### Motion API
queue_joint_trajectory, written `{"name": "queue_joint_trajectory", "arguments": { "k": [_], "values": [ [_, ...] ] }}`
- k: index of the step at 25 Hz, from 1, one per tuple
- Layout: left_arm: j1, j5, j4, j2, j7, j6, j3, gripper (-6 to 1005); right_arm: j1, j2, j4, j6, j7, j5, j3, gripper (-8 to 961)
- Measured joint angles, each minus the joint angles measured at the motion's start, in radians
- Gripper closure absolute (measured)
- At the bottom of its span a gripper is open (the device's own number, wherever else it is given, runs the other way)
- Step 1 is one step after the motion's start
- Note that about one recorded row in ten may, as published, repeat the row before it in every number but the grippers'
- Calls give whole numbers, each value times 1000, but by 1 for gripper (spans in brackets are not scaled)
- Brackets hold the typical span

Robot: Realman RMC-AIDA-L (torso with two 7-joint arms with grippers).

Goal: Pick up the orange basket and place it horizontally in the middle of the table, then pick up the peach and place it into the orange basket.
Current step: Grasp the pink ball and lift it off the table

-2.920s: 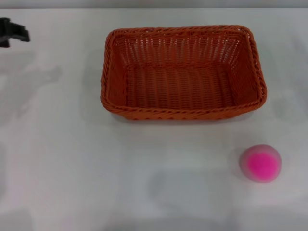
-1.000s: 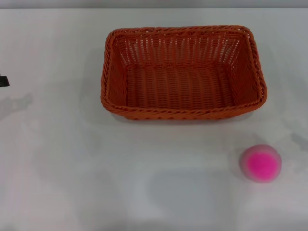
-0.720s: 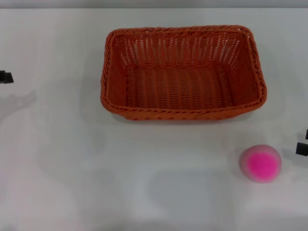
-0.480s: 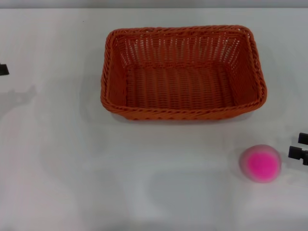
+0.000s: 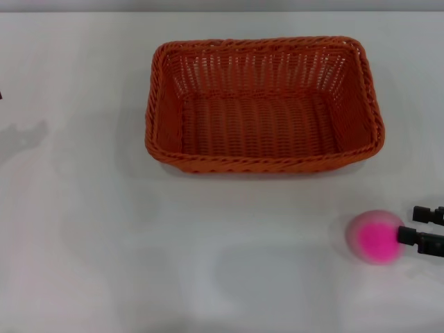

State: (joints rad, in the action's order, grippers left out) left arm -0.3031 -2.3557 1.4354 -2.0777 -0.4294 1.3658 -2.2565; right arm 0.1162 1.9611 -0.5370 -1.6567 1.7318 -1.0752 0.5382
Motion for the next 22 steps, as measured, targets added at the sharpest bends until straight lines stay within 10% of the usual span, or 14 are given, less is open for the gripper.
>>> {"name": "queue_joint_trajectory", "arguments": {
  "k": [22],
  "values": [
    [22,51,11,3,-11,7,-12,443,38,41,-15,-3,-32,68,10,157]
  ]
}}
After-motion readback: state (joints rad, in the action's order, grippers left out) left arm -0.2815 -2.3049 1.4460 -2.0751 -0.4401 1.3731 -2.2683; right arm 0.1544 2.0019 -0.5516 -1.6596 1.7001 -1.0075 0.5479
